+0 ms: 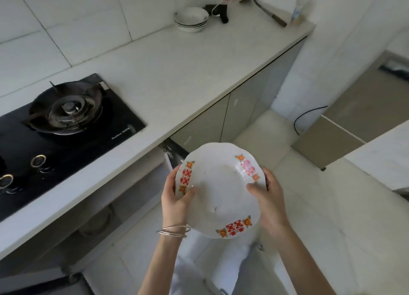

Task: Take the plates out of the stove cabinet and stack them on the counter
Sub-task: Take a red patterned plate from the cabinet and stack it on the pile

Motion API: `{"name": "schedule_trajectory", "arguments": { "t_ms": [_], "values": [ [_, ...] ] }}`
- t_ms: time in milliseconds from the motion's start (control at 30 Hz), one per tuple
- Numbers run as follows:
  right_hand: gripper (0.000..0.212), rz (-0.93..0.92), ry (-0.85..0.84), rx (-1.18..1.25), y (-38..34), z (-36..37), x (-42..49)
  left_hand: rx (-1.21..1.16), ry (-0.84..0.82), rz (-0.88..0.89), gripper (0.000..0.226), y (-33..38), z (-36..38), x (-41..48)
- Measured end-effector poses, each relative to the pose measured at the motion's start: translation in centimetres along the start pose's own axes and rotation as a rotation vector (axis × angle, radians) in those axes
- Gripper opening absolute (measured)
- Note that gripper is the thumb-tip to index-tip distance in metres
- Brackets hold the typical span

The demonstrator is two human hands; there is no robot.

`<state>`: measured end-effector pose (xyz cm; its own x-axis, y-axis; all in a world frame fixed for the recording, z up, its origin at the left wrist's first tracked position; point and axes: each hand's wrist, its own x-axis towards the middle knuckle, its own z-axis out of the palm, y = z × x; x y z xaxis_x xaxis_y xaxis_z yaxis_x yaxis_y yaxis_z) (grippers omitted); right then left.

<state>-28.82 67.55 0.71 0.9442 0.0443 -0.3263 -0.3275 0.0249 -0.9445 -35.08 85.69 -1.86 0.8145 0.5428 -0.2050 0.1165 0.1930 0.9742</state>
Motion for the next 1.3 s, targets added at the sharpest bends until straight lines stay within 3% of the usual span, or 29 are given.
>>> {"name": "schedule_trajectory", "arguments": {
  "t_ms": [133,367,567,867,1300],
  "values": [
    [0.054,-0.053,-0.023,0.03,-2.5,-6.8,3.5,-0.025,0.028,-0.014,0.058,-0.4,8.0,0.0],
    [0.053,-0.083,-0.039,-0.023,-6.8,-17.8,10.3,-0.082,0.052,-0.013,0.064,-0.7,21.2,-0.1],
    [0.056,-0.089,-0.068,-0.043,-8.9,-22.5,16.1,-0.048,0.047,0.025,0.067,0.1,28.0,2.1],
    [0.058,-0.144,-0.147,-0.172,-11.6,-22.4,27.1,-0.055,0.083,0.055,0.074,1.1,33.2,10.1],
    [0.055,-0.148,-0.258,-0.241,-20.2,-15.6,44.2,-0.101,0.182,0.042,0.084,5.7,38.3,27.0]
  ]
}}
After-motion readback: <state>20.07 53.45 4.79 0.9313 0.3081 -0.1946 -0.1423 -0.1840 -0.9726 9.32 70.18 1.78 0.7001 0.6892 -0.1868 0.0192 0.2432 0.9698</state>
